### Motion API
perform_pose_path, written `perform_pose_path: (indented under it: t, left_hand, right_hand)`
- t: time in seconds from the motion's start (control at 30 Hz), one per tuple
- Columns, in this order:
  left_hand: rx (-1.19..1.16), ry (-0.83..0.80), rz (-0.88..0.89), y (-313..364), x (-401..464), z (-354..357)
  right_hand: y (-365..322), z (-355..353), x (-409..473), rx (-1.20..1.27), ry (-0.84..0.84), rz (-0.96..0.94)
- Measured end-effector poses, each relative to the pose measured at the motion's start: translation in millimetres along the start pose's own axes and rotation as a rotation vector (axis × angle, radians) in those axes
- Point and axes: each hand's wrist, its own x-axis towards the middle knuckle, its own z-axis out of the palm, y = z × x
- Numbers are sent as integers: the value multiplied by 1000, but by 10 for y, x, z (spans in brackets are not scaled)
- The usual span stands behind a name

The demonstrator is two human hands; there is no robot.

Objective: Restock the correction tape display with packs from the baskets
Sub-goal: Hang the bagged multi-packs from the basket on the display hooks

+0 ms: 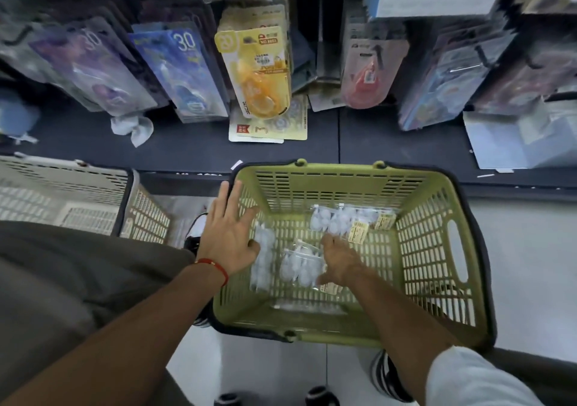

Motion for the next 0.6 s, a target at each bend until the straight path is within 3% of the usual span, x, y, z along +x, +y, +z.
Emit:
perform_pose_path:
  t: [0.1,0.2,0.23,0.33,0.43,0.5,0.57,0.6]
  left_hand:
    - [-29,66,0,63,-49,-38]
    - [-156,181,151,254,-119,-17]
    - [-273,172,114,374,-144,-13]
    - [-810,-80,-299,760,-193,-29]
    - [-1395,-330,-579,972,-221,35]
    - [-1510,-285,-659,959,-235,92]
    - [-1490,-208,-727,877,-243,150]
    - [-1463,-187,-756,824,-244,195]
  right_hand:
    - [73,-140,-105,254,-85,-16]
    - [164,-405,-275,707,-161,16]
    - [184,-496,-341,865,-172,3]
    - [159,-635,-487,1237,-272,-117]
    - [25,-663,-519,1262,-330,-223]
    - [-32,-677,-469,1154,-211,-222]
    - [40,-728,-374,994,109,-83]
    - [141,-746,-311,797,315,16]
